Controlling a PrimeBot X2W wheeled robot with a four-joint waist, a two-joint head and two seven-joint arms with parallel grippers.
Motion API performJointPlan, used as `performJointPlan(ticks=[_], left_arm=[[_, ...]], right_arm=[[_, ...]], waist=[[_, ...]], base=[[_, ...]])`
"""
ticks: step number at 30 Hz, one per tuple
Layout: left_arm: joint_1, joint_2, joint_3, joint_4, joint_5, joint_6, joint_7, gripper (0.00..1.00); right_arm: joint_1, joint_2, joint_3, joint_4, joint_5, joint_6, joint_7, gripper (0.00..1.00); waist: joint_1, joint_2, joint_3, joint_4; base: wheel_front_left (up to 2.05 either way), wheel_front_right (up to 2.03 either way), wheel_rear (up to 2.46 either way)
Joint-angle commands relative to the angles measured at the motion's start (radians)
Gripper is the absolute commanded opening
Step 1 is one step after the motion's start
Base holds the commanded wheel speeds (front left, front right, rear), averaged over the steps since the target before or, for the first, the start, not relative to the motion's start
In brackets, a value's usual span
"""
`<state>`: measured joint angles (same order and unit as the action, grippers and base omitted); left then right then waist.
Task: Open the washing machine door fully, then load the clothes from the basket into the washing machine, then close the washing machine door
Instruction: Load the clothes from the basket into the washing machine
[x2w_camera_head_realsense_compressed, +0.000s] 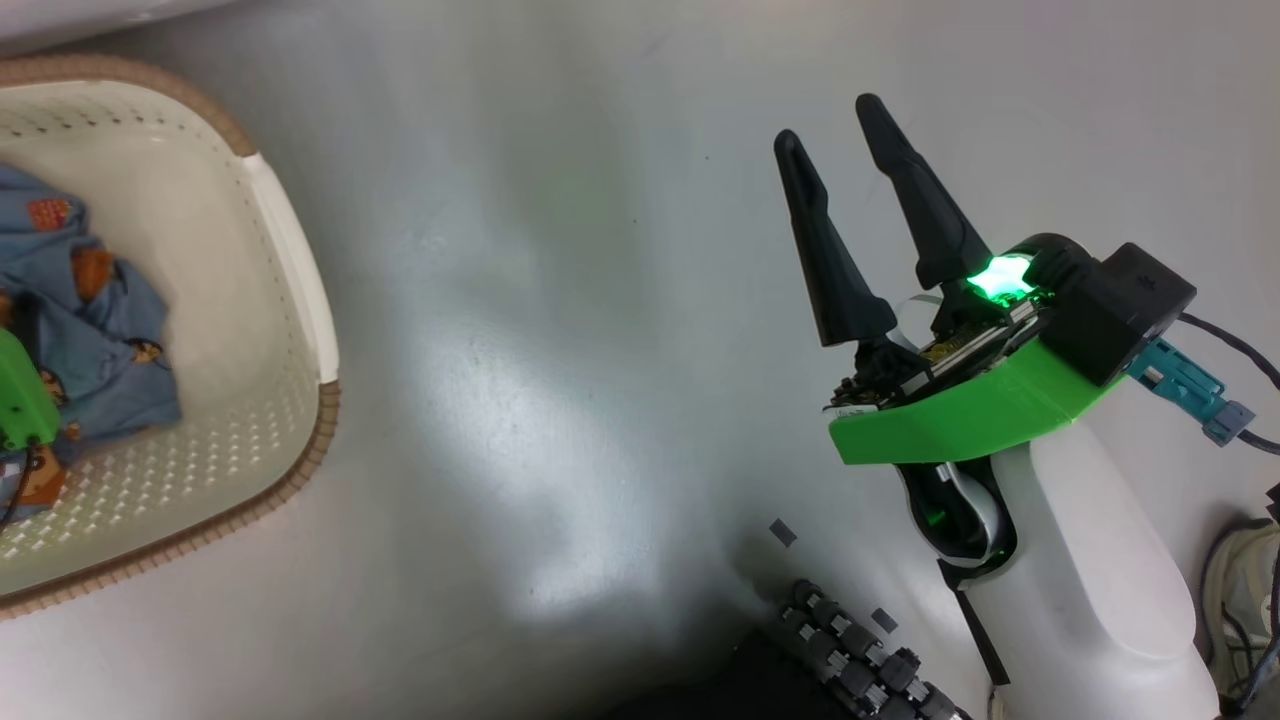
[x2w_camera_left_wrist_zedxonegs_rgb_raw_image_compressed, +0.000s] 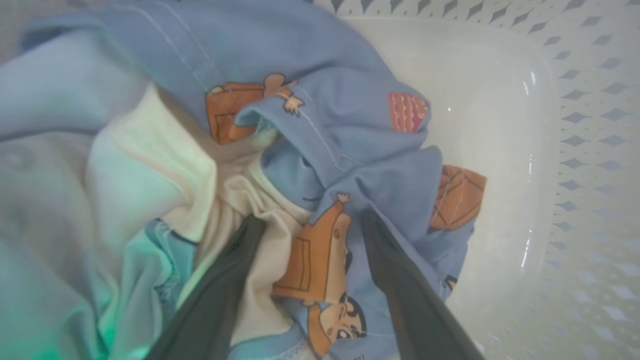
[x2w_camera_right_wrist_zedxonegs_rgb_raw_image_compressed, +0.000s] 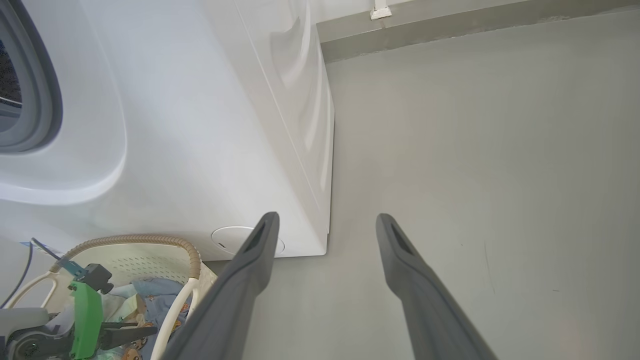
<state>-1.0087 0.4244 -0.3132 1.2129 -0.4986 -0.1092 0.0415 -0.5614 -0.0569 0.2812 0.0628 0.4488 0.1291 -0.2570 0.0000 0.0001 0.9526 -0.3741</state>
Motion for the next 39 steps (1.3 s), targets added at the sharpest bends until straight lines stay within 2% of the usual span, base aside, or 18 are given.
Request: performJointPlan(ticks=[1, 6, 7, 8, 16, 27, 39], left_arm=[[0.009, 0.042, 0.015, 0.010, -0.007, 0.004, 0.009, 1.00], [0.005, 0.039, 0.006, 0.034, -0.012, -0.001, 0.032, 1.00], [0.003, 0.039, 0.004, 0.036, -0.012, -0.002, 0.029, 0.45], [0.000, 0.039, 0.003, 0.036, -0.013, -0.004, 0.020, 0.00], [-0.018, 0.025, -0.012, 0.039, -0.017, -0.012, -0.025, 0.00], [0.042, -0.005, -0.047, 0.015, -0.045, -0.021, -0.116, 0.00], [0.203, -0.020, -0.110, -0.171, -0.215, -0.021, -0.182, 0.00]], right_arm=[[0.024, 0.007, 0.018, -0.026, 0.013, 0.002, -0.005, 1.00], [0.023, 0.007, 0.018, -0.028, 0.016, 0.002, -0.005, 1.00], [0.023, 0.007, 0.018, -0.028, 0.016, 0.002, -0.005, 1.00], [0.022, 0.007, 0.018, -0.028, 0.017, 0.002, -0.005, 1.00], [0.012, 0.007, 0.021, -0.023, 0.012, 0.002, -0.005, 1.00], [0.019, 0.007, 0.003, -0.014, 0.008, 0.002, -0.005, 1.00], [0.048, 0.007, -0.021, -0.001, -0.004, 0.002, -0.005, 1.00]], waist=[[0.0000, -0.0001, 0.007, -0.006], [0.0000, -0.0001, 0.015, -0.008], [0.0000, -0.0001, 0.017, -0.008], [0.0000, -0.0001, 0.018, -0.007], [0.0000, -0.0001, 0.017, 0.008], [0.0000, -0.0001, -0.058, 0.044], [0.0000, -0.0001, -0.203, 0.084]], base=[[0.00, 0.00, 0.00], [0.00, 0.00, 0.00], [0.00, 0.00, 0.00], [0.00, 0.00, 0.00], [0.00, 0.00, 0.00], [0.00, 0.00, 0.00], [0.00, 0.00, 0.00]])
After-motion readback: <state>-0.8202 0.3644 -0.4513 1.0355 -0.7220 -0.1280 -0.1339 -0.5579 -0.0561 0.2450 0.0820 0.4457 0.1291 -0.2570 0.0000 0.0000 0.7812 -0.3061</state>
